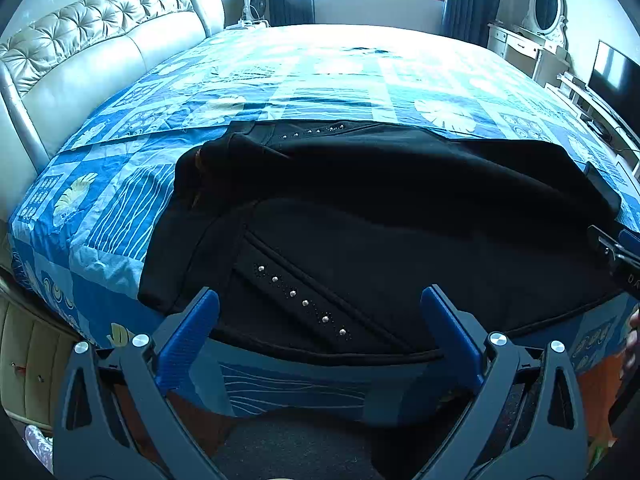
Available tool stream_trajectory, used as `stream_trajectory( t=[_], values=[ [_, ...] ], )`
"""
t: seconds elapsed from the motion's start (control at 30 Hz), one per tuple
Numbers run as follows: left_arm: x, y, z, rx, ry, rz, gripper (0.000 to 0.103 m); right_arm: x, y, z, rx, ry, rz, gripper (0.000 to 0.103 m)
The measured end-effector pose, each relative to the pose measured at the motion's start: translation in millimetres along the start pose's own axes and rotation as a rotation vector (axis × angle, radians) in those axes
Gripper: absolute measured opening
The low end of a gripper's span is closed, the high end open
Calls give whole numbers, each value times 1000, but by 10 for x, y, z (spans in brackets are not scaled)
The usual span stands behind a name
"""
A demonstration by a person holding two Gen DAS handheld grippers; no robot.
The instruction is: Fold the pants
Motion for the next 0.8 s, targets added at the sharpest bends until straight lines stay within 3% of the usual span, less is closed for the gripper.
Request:
stream_trajectory(
  t=[0.8],
  values=[
    [3,16,-27,2,-10,-3,101,44,109,6,0,-2,-26,98]
  ],
)
Point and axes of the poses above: each gripper's, at about its wrist camera, not at the fingertips, and z roughly the way its jaws point, y to its left, x to its underside, the point moved 8 cm from there along z, roughly the way its jaws point, and after that the axes turned 10 degrees about y, right-handed, at the moved point
